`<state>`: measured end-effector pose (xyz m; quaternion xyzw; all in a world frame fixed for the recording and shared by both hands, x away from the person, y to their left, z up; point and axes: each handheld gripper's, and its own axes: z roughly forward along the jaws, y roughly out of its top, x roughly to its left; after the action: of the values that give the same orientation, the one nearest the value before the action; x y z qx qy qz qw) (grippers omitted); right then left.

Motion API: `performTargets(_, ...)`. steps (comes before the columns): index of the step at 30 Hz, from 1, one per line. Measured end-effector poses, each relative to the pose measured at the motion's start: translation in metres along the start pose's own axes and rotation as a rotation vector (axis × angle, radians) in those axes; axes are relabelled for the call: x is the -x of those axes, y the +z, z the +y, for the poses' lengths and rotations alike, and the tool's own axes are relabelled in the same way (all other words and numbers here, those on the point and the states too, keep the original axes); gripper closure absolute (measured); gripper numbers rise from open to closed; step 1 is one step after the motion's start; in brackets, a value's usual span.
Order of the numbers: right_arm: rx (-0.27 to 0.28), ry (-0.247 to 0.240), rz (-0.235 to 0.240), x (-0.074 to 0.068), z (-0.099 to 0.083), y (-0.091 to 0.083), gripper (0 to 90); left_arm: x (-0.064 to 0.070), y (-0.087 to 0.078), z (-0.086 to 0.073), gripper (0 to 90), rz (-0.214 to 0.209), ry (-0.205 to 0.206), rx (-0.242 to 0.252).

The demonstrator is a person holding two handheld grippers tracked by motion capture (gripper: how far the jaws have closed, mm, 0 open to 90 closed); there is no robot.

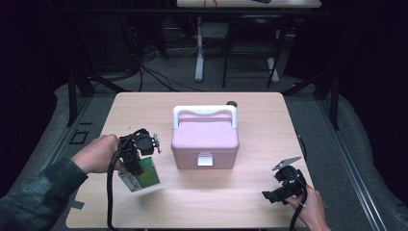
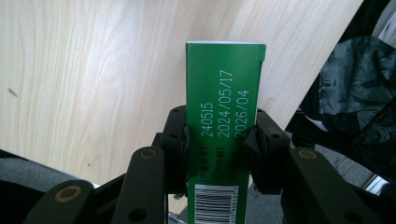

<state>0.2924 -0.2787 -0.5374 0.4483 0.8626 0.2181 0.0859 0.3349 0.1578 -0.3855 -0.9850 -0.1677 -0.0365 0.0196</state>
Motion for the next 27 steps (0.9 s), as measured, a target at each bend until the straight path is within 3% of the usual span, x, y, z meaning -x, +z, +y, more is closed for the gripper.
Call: performTargets(27, 0.003, -0.005, -0.007, 0.001, -0.001, 0.000, 0.9, -0.045, 0.004, -0.032, 63.5, -0.012, -0.175, -0.027)
